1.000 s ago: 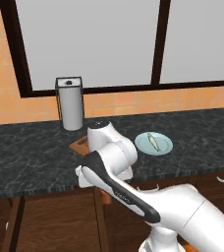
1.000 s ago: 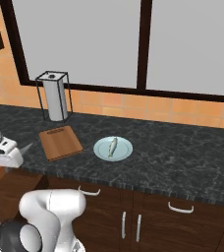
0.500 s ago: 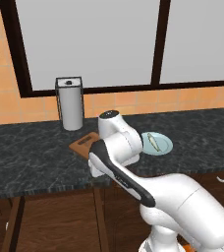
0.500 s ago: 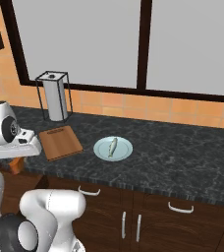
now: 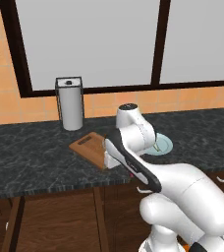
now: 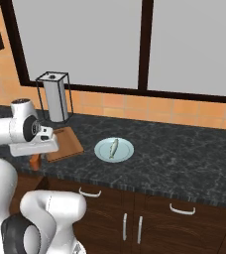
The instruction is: Pick up the knife from the drawer and place it on the cutting board. Then place the meat from the plate to the cutting board.
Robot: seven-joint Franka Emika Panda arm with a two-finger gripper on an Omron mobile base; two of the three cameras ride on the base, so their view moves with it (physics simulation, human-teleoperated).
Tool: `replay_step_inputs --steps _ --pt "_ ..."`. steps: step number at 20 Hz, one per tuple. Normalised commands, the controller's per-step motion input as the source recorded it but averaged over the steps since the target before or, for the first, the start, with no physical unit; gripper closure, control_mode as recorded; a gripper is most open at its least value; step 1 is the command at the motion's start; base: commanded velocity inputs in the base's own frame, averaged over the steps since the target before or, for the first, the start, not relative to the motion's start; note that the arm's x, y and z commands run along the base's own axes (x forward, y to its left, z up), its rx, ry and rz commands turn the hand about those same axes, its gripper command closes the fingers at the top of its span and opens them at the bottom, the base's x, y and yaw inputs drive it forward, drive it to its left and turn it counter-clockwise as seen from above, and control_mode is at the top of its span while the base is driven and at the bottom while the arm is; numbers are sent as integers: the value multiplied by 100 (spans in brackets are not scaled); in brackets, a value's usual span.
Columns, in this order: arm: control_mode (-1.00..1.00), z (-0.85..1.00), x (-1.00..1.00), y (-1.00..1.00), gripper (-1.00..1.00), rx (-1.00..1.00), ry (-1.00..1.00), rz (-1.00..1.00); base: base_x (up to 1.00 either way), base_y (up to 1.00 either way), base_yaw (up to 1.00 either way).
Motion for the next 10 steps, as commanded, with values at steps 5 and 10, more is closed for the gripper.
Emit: replay_step_inputs --steps 5,10 --pt "-100 0 36 -12 100 3 -1 22 0 0 0" --pt "-100 -1 73 0 100 0 0 27 0 0 0"
